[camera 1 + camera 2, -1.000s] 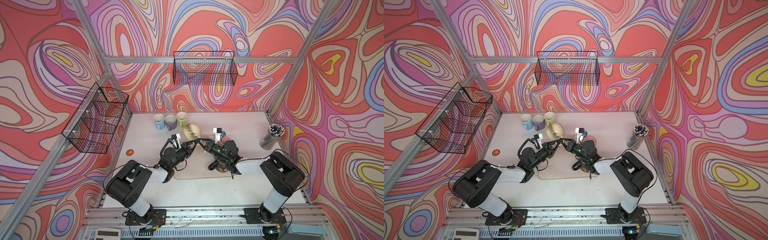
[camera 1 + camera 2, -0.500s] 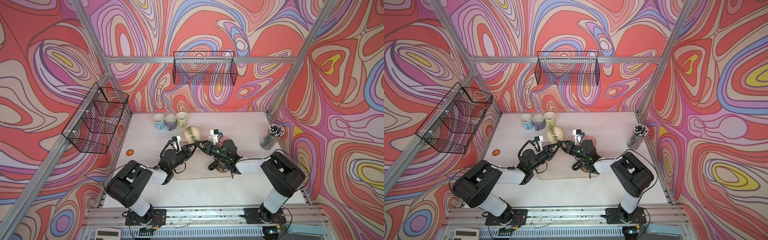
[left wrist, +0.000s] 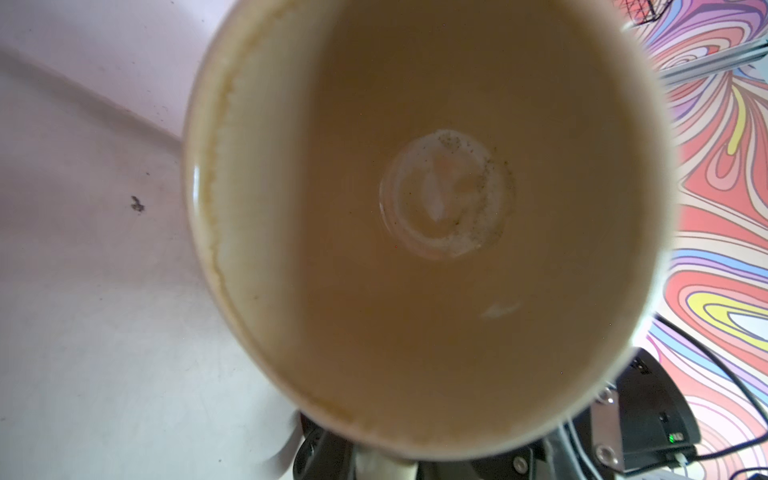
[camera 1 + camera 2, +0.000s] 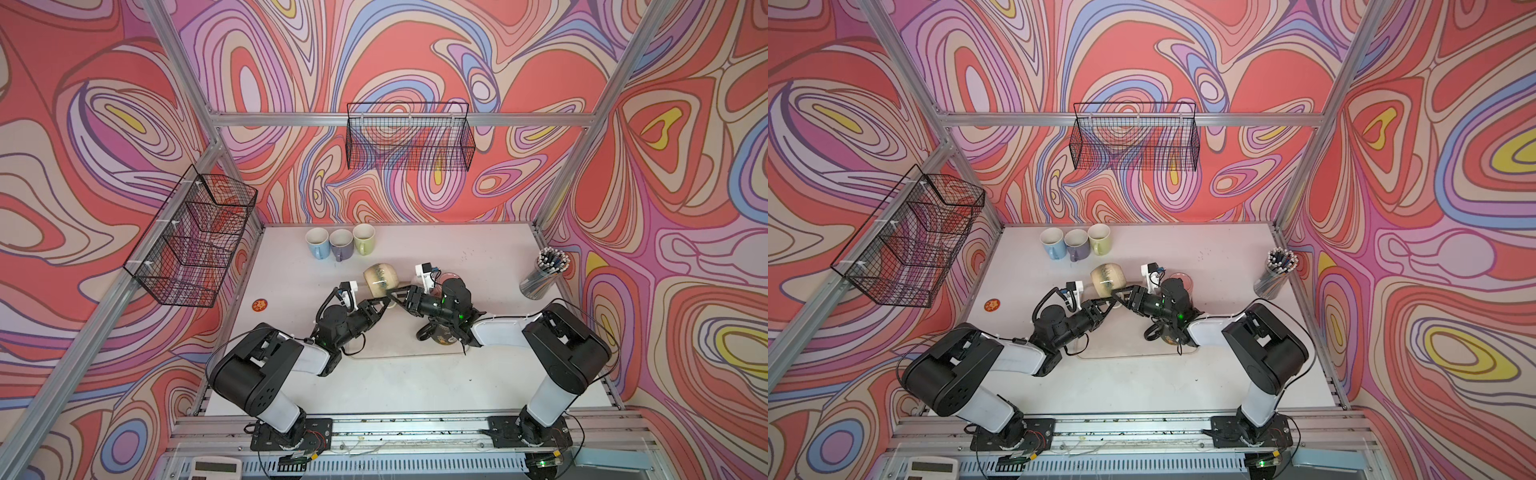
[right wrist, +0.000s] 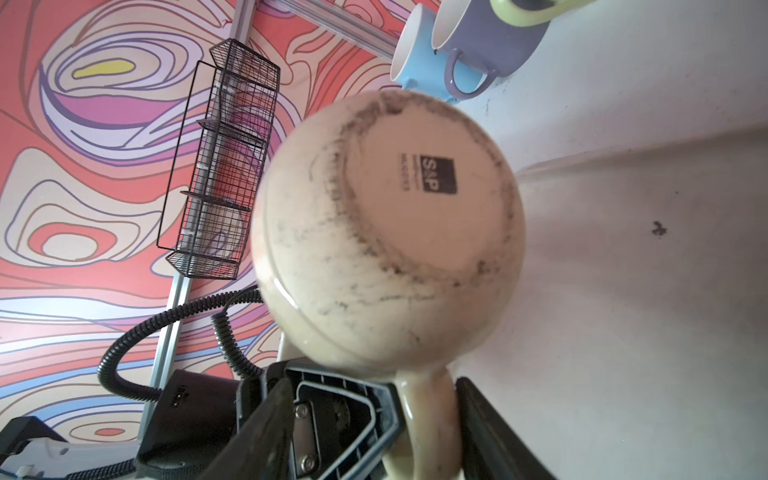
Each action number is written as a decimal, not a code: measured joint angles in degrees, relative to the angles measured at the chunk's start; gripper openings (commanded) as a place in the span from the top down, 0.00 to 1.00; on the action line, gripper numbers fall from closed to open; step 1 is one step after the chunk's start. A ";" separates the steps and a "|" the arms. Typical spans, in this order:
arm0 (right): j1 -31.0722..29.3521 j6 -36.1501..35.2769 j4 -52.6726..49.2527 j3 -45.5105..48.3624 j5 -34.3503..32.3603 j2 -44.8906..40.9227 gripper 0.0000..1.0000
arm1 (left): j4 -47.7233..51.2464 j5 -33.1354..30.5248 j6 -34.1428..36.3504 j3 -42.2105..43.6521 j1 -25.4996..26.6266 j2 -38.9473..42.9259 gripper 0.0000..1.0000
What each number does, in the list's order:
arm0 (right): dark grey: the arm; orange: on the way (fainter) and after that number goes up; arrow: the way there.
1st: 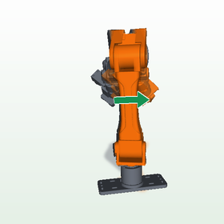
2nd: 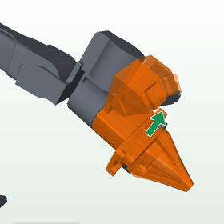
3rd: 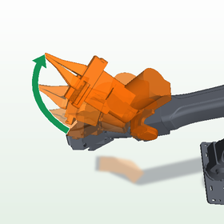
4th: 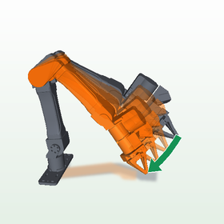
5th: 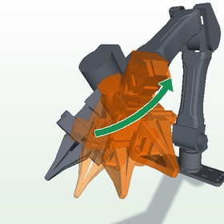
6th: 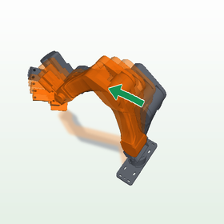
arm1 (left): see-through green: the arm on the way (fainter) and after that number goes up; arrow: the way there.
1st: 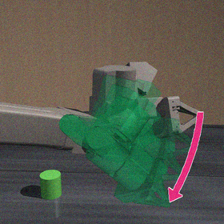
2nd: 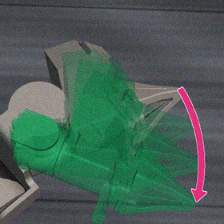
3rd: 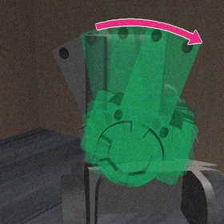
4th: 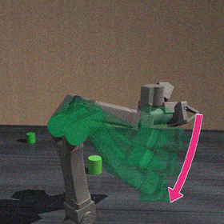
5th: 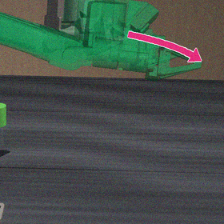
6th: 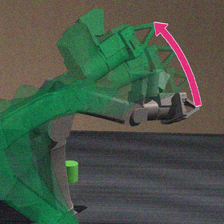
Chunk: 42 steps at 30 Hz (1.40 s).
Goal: Turn the mug right side up
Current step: 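Carry the cream mug toward the mug row with left gripper while right gripper opens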
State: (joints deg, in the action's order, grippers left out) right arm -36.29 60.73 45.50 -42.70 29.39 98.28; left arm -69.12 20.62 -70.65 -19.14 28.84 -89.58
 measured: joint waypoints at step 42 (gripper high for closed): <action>3.39 -28.87 -41.00 -5.51 -11.67 -28.85 0.20 | 96.96 -12.55 44.28 -53.09 -3.08 1.62 1.00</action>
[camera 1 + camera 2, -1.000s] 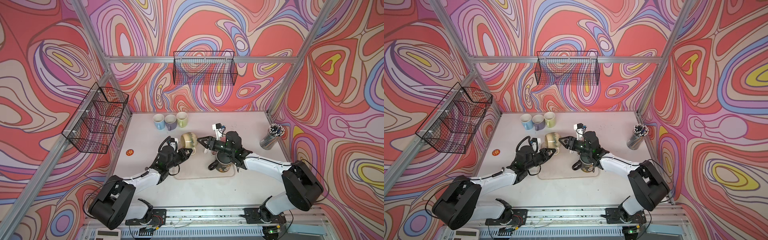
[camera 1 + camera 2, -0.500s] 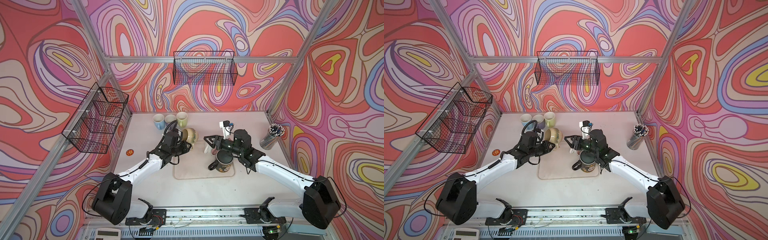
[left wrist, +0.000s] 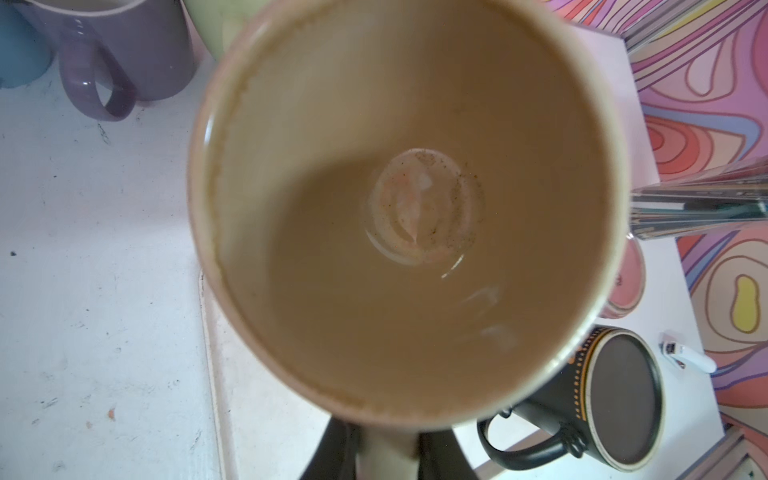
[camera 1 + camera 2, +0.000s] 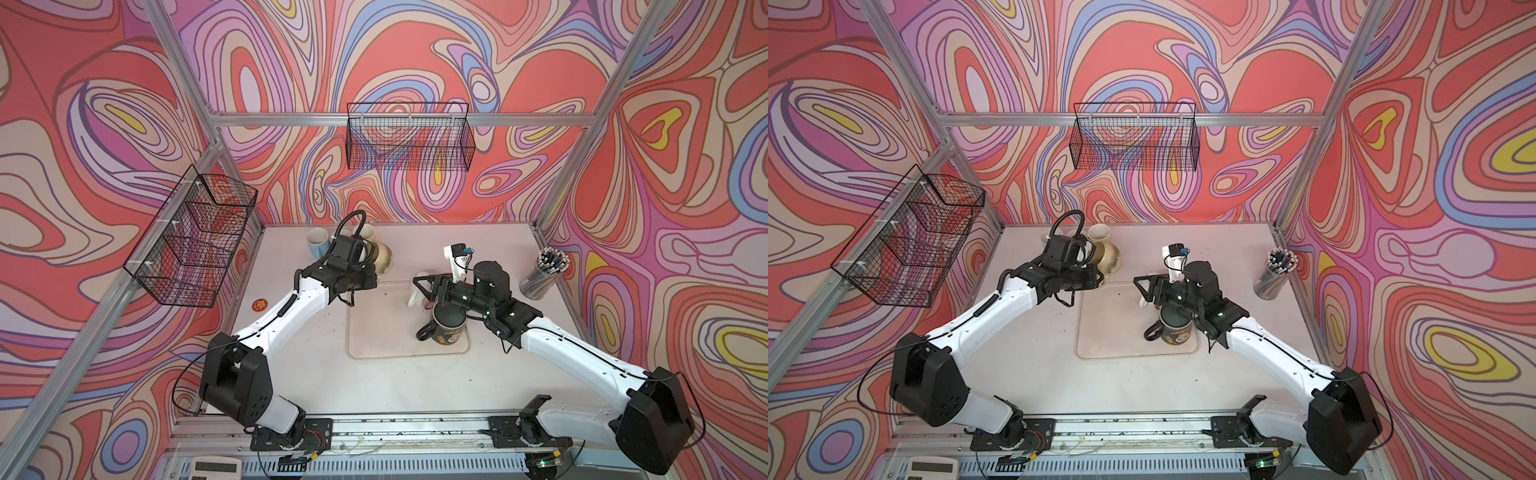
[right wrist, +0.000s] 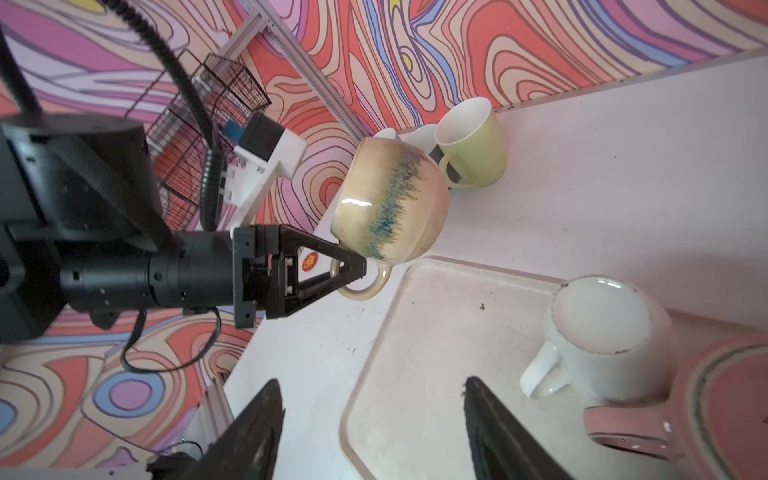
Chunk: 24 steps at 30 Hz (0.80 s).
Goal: Turn the mug right side up
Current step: 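Carry the cream mug toward the mug row with left gripper while right gripper opens, then lower the cream mug upright beside the light green mug with left gripper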
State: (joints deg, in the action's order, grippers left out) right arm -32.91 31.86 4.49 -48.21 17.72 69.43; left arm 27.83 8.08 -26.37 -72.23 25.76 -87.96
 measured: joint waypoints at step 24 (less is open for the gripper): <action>0.00 -1.14 0.35 3.72 -2.05 -2.64 0.15 | 13.05 -10.40 10.19 -34.71 2.73 -29.97 1.00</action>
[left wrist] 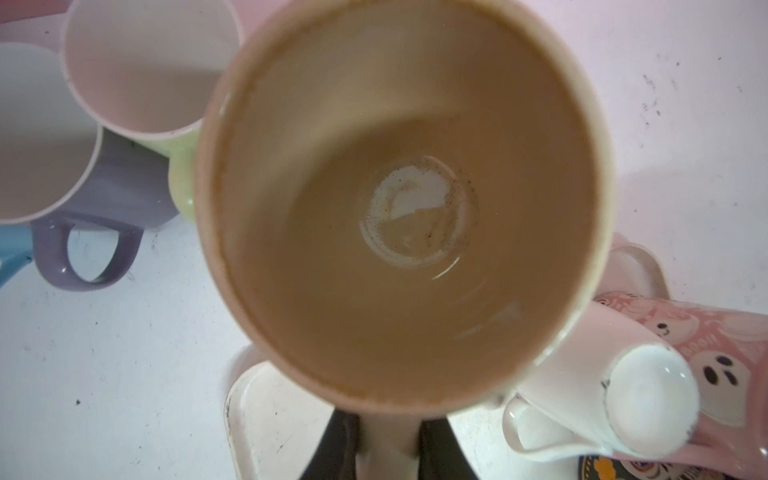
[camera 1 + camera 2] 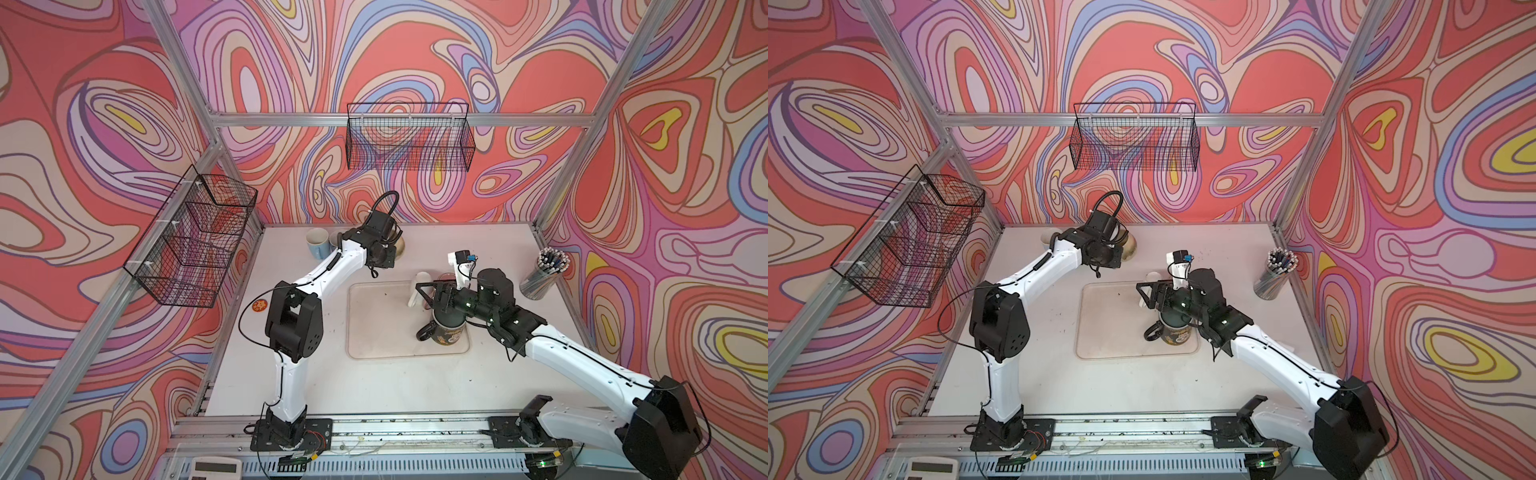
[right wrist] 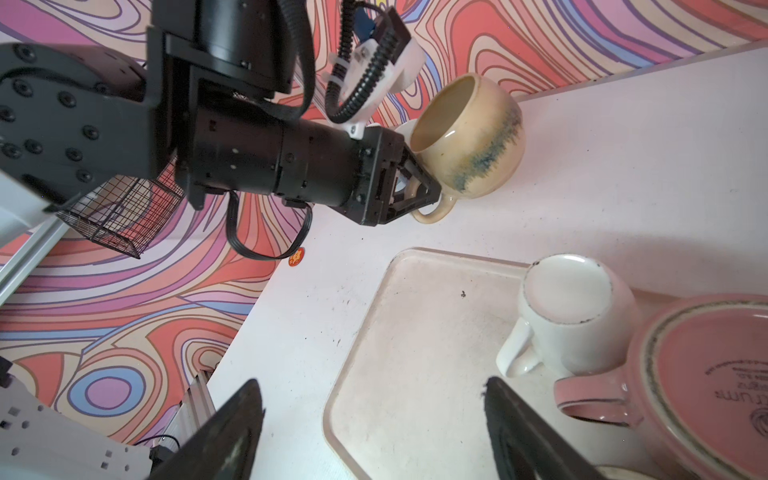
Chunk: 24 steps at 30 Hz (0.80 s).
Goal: Turn the mug right side up
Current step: 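Lower the cream mug upright beside the light green mug with left gripper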
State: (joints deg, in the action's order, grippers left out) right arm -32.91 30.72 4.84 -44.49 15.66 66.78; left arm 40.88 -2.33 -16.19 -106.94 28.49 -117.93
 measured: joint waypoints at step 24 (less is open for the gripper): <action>0.00 0.44 -0.59 0.26 -3.93 -0.07 0.15 | 9.64 -11.61 0.92 -29.33 1.16 -24.52 1.00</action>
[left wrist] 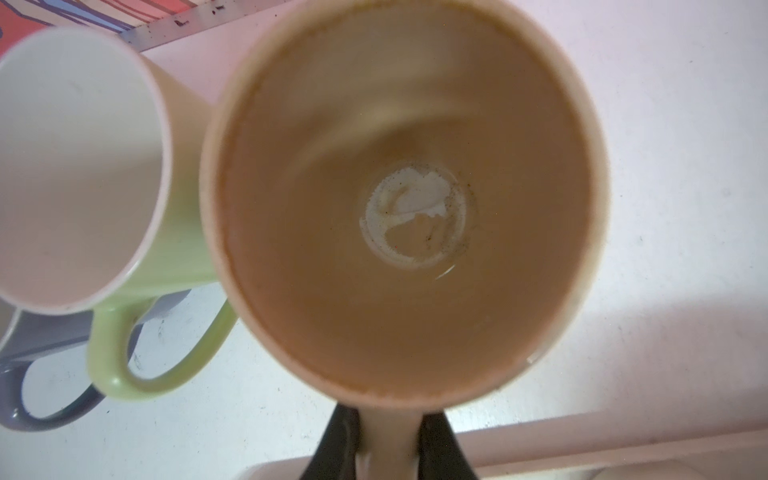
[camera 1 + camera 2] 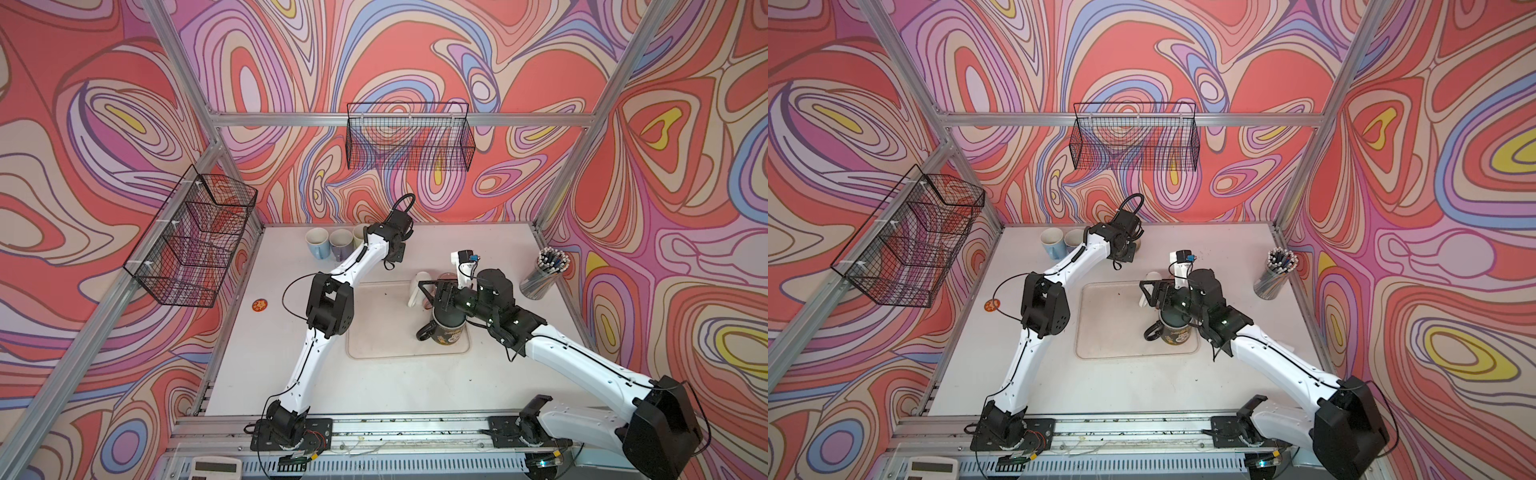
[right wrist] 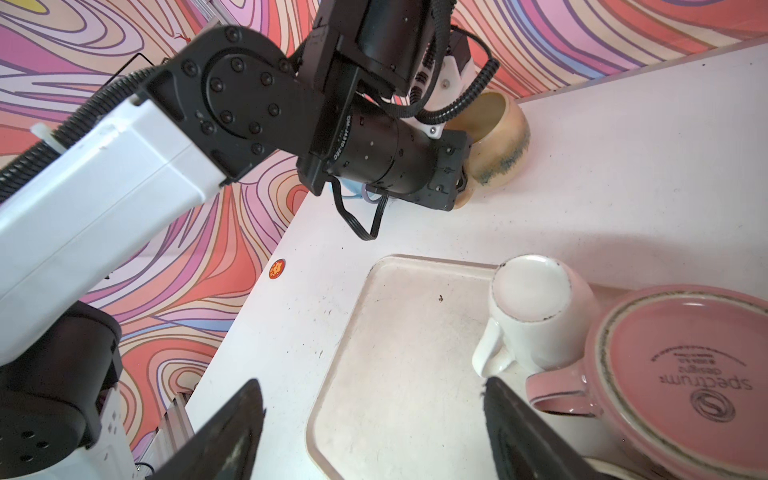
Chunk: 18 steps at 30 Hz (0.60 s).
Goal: Turn the mug right side up
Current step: 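Lower the cream mug upright beside the light green mug with left gripper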
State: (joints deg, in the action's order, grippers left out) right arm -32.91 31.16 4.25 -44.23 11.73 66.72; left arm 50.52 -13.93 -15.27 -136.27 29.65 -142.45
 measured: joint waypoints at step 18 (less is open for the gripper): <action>0.00 0.00 -0.04 0.00 -0.17 0.04 0.15 | 0.79 -0.79 -0.83 -5.51 -1.49 -5.44 1.00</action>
State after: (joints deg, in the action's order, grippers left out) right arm -32.91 31.16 4.21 -44.23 11.55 66.76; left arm 51.31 -14.72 -16.10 -141.78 28.16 -147.89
